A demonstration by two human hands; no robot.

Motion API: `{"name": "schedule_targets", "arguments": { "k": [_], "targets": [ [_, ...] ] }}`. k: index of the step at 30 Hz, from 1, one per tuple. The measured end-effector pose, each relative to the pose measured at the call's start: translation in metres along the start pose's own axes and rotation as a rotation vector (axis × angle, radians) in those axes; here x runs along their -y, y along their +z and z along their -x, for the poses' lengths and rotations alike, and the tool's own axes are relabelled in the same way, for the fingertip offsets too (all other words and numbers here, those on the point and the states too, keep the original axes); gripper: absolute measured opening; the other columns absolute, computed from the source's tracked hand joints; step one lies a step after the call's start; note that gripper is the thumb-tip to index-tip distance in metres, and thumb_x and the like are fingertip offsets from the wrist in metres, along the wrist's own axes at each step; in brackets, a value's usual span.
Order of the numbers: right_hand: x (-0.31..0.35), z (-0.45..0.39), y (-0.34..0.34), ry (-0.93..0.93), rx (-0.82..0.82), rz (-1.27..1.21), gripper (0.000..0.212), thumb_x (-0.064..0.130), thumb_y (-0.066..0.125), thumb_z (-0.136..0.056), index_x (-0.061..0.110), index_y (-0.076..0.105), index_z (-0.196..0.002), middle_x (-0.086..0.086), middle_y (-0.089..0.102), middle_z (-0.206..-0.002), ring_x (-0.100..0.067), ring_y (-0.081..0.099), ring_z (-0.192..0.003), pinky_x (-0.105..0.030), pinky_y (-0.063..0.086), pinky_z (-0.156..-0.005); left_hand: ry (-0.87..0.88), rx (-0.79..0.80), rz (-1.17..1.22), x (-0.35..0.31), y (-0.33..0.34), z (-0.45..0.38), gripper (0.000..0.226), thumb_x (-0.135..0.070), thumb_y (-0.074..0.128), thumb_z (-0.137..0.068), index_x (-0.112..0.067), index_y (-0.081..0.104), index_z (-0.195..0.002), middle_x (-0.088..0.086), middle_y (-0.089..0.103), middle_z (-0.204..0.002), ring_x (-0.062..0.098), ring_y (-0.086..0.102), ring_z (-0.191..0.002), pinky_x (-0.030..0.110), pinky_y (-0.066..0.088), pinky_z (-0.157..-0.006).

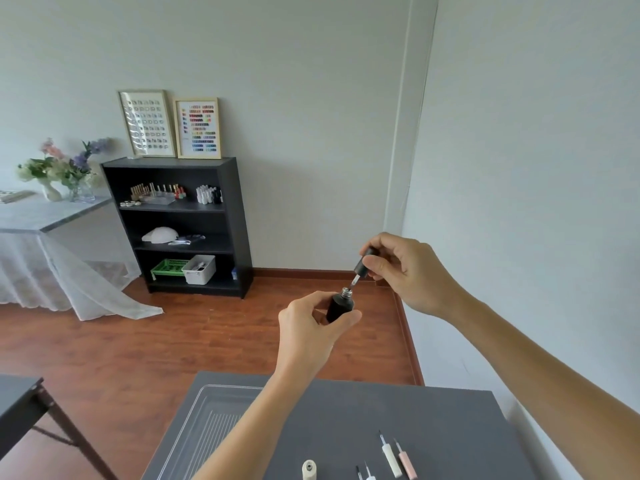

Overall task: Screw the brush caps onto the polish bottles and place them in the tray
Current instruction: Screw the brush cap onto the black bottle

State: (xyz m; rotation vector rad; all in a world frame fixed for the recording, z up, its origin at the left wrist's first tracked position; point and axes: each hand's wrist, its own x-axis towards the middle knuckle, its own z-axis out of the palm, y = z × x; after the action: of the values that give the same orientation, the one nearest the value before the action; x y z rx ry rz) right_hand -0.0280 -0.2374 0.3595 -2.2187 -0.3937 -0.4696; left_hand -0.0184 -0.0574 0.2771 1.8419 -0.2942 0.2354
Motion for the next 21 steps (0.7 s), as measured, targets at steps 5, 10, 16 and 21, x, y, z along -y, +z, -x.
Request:
{"name": "schedule_targets", "arguments": {
  "k": [5, 10, 16, 21],
  "targets": [
    [0.001, -0.003, 0.002, -0.011, 0.091, 0.015, 0.005, 0.019, 0.06, -0.095, 0.017, 0.065, -0.097, 0.009, 0.075, -0.084, -0.013, 0.069, -0.081, -0.037, 0.056, -0.081, 0.018, 0.007, -0.002, -0.003, 0.001, -0.001, 0.02, -0.037, 0.087, -0.07, -0.046, 0.071, -0.076, -0.025, 0.072, -0.077, -0.001, 0.057, -0.056, 0.006, 0.047, -0.054],
    [0.0, -0.002, 0.005, -0.014, 0.173, 0.082, 0.015, 0.018, 0.062, -0.094, 0.022, 0.068, -0.108, 0.007, 0.072, -0.093, -0.008, 0.067, -0.089, -0.025, 0.053, -0.085, 0.031, 0.008, 0.005, -0.006, 0.005, -0.003, 0.018, -0.04, 0.086, -0.07, -0.047, 0.07, -0.075, -0.021, 0.073, -0.075, 0.001, 0.056, -0.054, 0.008, 0.048, -0.053],
    [-0.006, -0.008, 0.008, 0.011, 0.114, 0.135, 0.021, 0.039, 0.07, -0.085, 0.021, 0.063, -0.078, 0.003, 0.068, -0.07, -0.006, 0.053, -0.056, -0.015, 0.043, -0.058, 0.03, 0.016, 0.012, -0.009, 0.012, -0.004, 0.014, -0.043, 0.084, -0.071, -0.044, 0.071, -0.078, -0.023, 0.07, -0.068, -0.001, 0.052, -0.05, 0.009, 0.044, -0.048],
    [-0.007, -0.015, 0.003, 0.063, 0.161, 0.166, 0.035, 0.054, 0.064, -0.082, 0.022, 0.061, -0.094, 0.002, 0.07, -0.097, -0.002, 0.062, -0.072, -0.011, 0.045, -0.066, 0.018, 0.009, 0.04, -0.011, 0.019, -0.006, 0.015, -0.045, 0.083, -0.071, -0.042, 0.074, -0.082, -0.019, 0.073, -0.073, 0.0, 0.054, -0.051, 0.009, 0.044, -0.049]
  ]
}}
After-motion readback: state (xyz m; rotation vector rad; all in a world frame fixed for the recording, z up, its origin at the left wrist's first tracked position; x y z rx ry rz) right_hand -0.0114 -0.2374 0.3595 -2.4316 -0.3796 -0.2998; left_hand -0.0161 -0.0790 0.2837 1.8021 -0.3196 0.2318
